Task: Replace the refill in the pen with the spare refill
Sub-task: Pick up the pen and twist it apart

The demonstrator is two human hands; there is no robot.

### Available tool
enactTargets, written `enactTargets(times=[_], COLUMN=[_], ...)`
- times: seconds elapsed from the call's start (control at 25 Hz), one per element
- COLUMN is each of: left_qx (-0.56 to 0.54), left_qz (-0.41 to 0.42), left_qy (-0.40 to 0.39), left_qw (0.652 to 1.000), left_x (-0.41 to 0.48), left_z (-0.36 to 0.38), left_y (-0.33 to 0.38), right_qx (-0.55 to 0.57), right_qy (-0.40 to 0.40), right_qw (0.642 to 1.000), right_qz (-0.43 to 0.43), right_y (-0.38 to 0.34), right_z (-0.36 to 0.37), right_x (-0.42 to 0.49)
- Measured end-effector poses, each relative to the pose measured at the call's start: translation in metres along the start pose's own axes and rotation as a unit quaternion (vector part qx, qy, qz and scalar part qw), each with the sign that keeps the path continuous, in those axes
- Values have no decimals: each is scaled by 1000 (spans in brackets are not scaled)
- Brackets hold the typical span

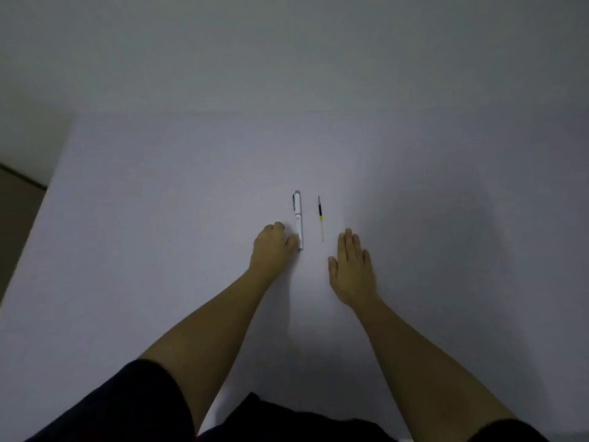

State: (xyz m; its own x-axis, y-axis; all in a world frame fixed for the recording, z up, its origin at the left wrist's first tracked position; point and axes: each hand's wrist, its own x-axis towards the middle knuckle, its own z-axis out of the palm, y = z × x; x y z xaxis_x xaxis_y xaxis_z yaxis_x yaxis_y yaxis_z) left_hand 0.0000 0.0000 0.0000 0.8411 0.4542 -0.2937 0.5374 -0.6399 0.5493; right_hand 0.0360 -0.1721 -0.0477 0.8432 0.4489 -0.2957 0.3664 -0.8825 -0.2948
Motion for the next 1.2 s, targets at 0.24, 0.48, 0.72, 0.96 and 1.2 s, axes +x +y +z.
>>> enactTargets(times=[0.24,0.48,0.72,0.96,1.2], left_qx=[-14,-22,-40,-86,-74], left_qz=[-35,-73,-73,15,149], left_qy=[49,56,73,25,-12], left_qw=[998,996,994,996,986], left_x=[26,44,37,3,-35], left_z=[21,33,30,1,-31], left_y=[17,29,24,-3,-24], right_qx=[3,3,8,75,358], right_qy=[54,76,79,55,143], right_qw=[999,997,997,996,923], right_qz=[3,0,0,0,-12], right_y=[4,5,6,5,-27], right_z=[17,19,18,5,-46], right_x=[1,0,1,4,-8])
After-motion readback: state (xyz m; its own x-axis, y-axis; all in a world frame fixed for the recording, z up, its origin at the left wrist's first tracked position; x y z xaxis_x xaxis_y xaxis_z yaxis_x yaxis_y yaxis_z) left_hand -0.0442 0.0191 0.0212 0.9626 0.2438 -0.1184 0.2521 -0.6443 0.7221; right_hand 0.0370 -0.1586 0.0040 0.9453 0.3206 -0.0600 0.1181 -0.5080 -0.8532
